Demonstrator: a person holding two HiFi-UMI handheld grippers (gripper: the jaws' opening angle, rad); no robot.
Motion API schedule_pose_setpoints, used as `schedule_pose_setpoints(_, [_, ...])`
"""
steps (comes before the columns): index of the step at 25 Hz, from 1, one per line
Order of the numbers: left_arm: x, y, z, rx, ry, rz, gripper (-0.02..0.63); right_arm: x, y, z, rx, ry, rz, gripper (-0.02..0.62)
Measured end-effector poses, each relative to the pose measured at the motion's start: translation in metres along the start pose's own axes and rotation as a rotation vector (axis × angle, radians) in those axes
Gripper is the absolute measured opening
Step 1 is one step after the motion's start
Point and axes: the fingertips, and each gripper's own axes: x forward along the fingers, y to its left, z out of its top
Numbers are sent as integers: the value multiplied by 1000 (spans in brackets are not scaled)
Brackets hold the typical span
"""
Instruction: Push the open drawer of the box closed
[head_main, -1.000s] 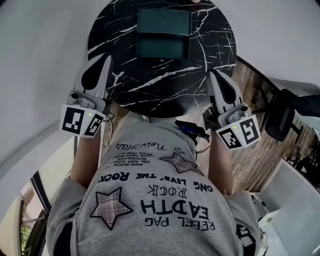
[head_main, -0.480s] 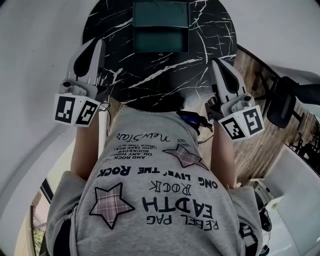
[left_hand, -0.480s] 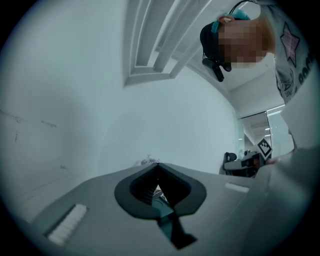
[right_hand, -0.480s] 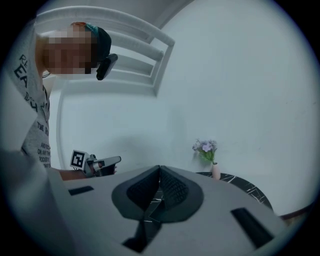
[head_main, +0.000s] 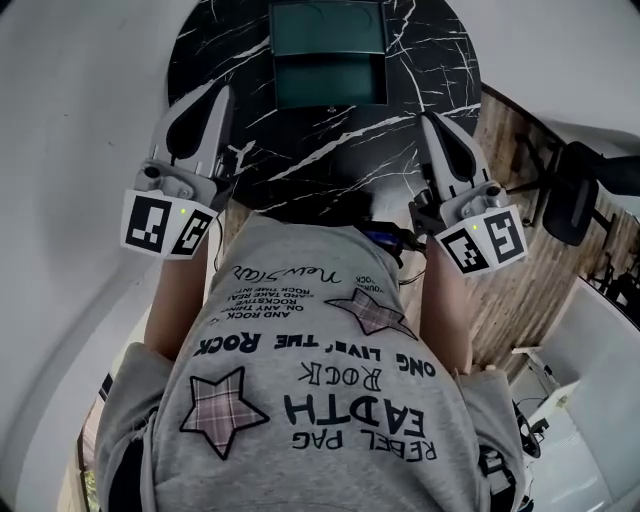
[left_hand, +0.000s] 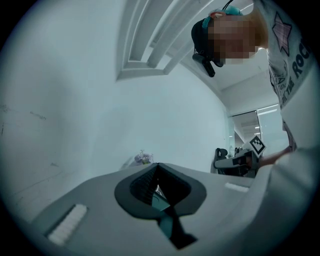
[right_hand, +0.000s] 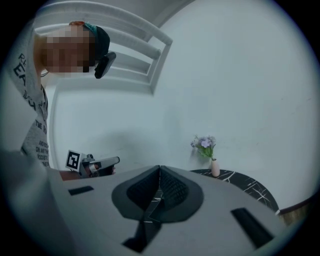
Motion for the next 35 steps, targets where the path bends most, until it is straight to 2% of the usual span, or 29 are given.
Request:
schedule_pose_setpoints(6, [0,-4,-6,5,17,-34,5,-3,-8,-22,17,60,-20,12])
schedule_pose_setpoints(9, [2,-11,-5,18,12,-78,5,1,-4,-34,-32,110,-18,12])
schedule_pose_setpoints(12, [2,-10,-8,14,20,-71,5,7,0,-45,-63,151,-11,12])
schedule_pose_setpoints(20, [0,-1,-21,-15,35,-26,5,34,24,-85,0,201,43,12])
schedule_pose_setpoints(22, [-2,1,-22,-25,33,-12,5,40,25,-103,43,222,39,12])
schedule_pose_setpoints(27, [-6,0,-22,-26,32,-13,5,58,17,-155,167,330,33,12])
schedule_pose_setpoints(35, [-12,3,-28,-27,50,16,6,83,-7,-229,225,519,-42,14])
